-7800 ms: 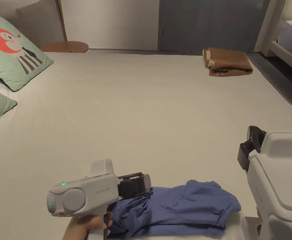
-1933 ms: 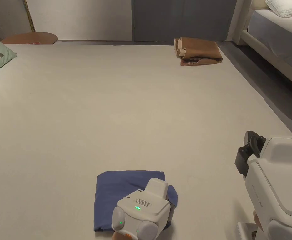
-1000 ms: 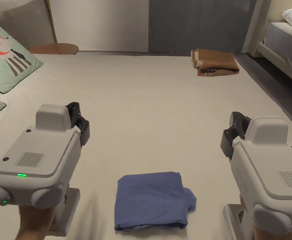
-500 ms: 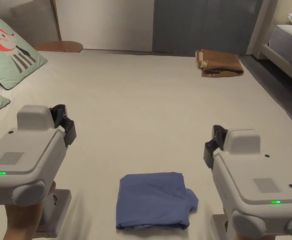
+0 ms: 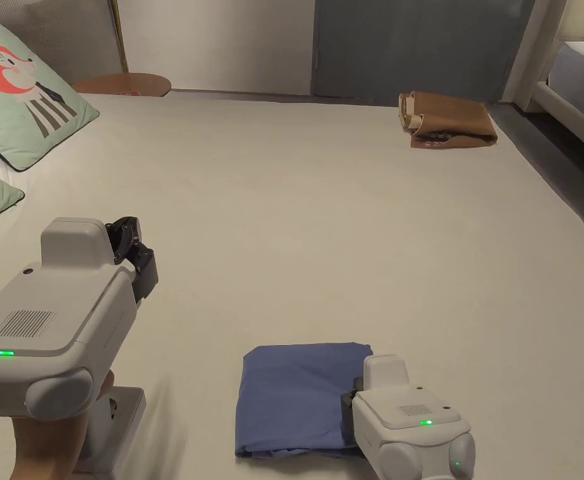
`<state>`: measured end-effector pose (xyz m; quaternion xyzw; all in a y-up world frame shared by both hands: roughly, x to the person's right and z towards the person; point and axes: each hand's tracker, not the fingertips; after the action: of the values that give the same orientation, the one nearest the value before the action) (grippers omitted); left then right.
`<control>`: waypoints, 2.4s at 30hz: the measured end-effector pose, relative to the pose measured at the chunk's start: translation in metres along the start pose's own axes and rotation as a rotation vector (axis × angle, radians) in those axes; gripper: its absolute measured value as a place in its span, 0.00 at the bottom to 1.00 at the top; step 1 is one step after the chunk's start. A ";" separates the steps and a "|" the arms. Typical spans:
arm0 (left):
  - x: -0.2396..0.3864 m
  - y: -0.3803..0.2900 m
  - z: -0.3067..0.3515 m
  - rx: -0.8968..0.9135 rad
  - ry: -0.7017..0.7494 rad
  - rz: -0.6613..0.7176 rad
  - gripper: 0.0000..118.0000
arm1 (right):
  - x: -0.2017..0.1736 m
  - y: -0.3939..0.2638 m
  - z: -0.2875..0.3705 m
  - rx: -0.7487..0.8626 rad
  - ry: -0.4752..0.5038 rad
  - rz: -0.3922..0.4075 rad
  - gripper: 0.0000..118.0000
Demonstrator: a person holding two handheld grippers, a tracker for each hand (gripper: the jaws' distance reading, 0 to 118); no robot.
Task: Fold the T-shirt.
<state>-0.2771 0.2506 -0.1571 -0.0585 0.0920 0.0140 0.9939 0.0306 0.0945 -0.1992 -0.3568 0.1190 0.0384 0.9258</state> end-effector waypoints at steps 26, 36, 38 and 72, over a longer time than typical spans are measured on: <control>0.025 -0.129 -0.091 -0.950 -0.420 0.729 0.90 | 0.004 -0.011 -0.003 -0.049 0.025 -0.019 0.00; 0.050 -0.153 -0.080 -1.004 -0.471 0.746 0.40 | 0.011 -0.009 -0.008 -0.049 0.055 -0.047 0.00; 0.035 -0.162 -0.096 -0.989 -0.467 0.725 0.16 | 0.012 -0.010 -0.007 -0.047 0.058 -0.053 0.00; -0.298 -0.068 -0.168 -0.963 -0.012 0.164 0.12 | -0.168 0.145 0.027 0.509 0.128 -0.008 0.00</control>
<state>-0.5975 0.1581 -0.2581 -0.5043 0.0736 0.1335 0.8500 -0.1493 0.2223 -0.2330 -0.1147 0.1818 -0.0190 0.9764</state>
